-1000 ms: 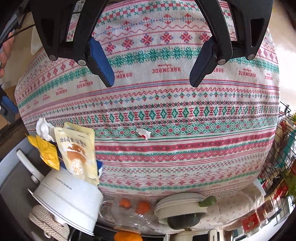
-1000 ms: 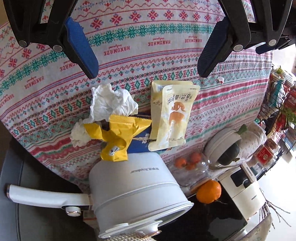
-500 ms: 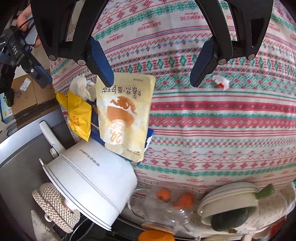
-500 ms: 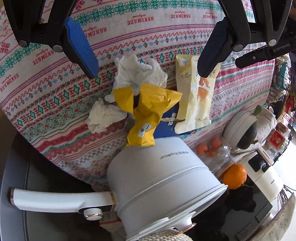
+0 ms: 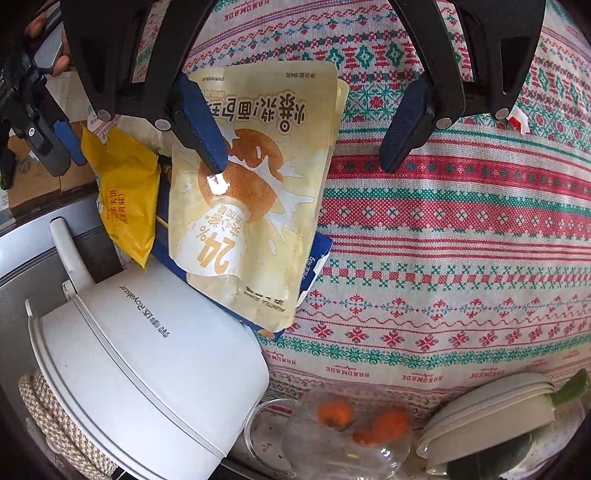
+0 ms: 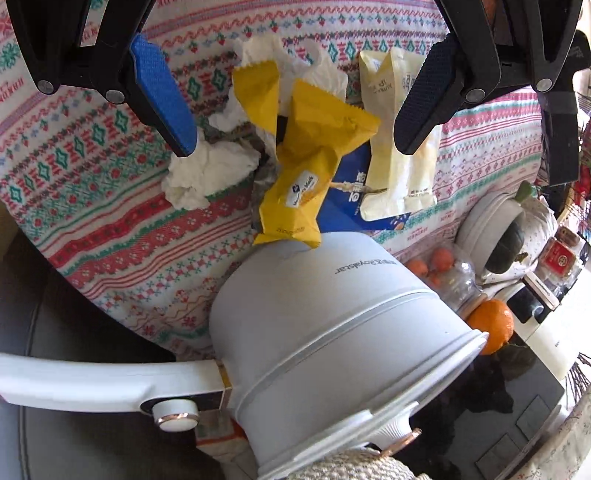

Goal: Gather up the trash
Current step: 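Grasp the cream bread-ball snack packet with the left tool and lift it, then grasp the yellow snack packet with the right tool while the left tool holds its packet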

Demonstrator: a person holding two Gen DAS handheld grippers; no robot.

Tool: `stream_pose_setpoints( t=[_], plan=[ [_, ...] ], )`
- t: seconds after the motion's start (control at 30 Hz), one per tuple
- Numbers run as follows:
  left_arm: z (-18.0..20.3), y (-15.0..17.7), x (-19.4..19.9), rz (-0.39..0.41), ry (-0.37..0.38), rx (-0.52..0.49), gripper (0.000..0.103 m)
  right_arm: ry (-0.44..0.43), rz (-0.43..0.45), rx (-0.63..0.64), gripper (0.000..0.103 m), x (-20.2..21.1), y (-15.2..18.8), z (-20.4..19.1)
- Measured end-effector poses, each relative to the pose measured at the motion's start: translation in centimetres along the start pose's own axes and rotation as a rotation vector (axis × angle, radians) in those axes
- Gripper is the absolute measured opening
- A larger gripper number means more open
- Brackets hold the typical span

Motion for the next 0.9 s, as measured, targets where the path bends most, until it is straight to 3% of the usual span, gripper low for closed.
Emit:
stream_pose_setpoints(
  t=[0.07, 0.13, 0.2, 0.23, 0.27, 0.4, 0.43, 0.5, 0.57, 0.63, 0.67, 0.7, 0.77, 0.9],
  plan=[
    [0.8, -0.1, -0.6, 0.015, -0.017, -0.013, 0.081, -0.005, -0.016, -0.001, 0.091, -0.9, -0.1, 0.0],
    [1.4, -0.2, -0.9, 0.036, -0.041, -0.031, 0.064, -0.011, -0.011, 0.003, 0.091, -1.3, -0.2, 0.0],
    [2.2, -0.1, -1.6, 0.015, -0.046, -0.045, 0.01, -0.02, -0.006, 0.007, 0.089, -1.8, -0.4, -0.2],
    [2.1, 0.0, -1.8, 0.002, -0.061, -0.037, 0.002, -0.024, -0.013, 0.012, 0.087, -2.2, -0.5, -0.4],
    [2.1, -0.1, -1.9, 0.004, -0.062, -0.033, 0.0, -0.025, -0.021, 0.02, 0.084, -2.6, -0.5, -0.6],
    [2.0, 0.6, -1.6, 0.004, -0.03, -0.034, 0.0, -0.044, -0.049, 0.042, 0.069, -4.1, -0.2, -1.4],
    [1.9, 0.4, -1.5, 0.0, -0.014, -0.023, 0.0, -0.04, -0.059, 0.05, 0.053, -4.4, -0.1, -1.5],
    [1.5, 0.0, -1.1, 0.0, 0.024, 0.003, 0.0, -0.044, -0.059, 0.053, 0.048, -4.5, -0.1, -1.5],
    [1.4, -0.5, -0.9, -0.007, 0.078, 0.018, 0.0, -0.071, -0.039, 0.055, 0.026, -4.0, -0.4, -1.6],
    [0.6, -1.2, -1.0, -0.044, 0.124, 0.05, 0.004, -0.087, -0.027, 0.065, 0.019, -3.5, -0.6, -1.9],
    [0.5, -1.3, -1.1, -0.057, 0.136, 0.062, 0.014, -0.091, -0.024, 0.073, 0.018, -3.3, -0.6, -2.1],
    [0.5, -1.4, -1.2, -0.061, 0.144, 0.069, 0.038, -0.097, -0.019, 0.077, 0.018, -3.1, -0.7, -2.3],
    [0.4, -1.6, -1.2, -0.039, 0.168, 0.098, 0.066, -0.104, -0.022, 0.082, 0.018, -2.9, -0.7, -2.6],
    [0.7, -0.8, -0.6, -0.057, 0.237, 0.104, 0.068, -0.117, -0.019, 0.087, 0.019, -3.0, -0.4, -2.9]
  ],
)
Point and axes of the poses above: each gripper's, at about its wrist camera, not at the fingertips, and x roughly against the way its jaws point, z to its right, y to its underside, the point moved 3 cm from there along -x, roughly the way its jaws point, and after that the axes turned 15 degrees about x, right-handed, at the moved point
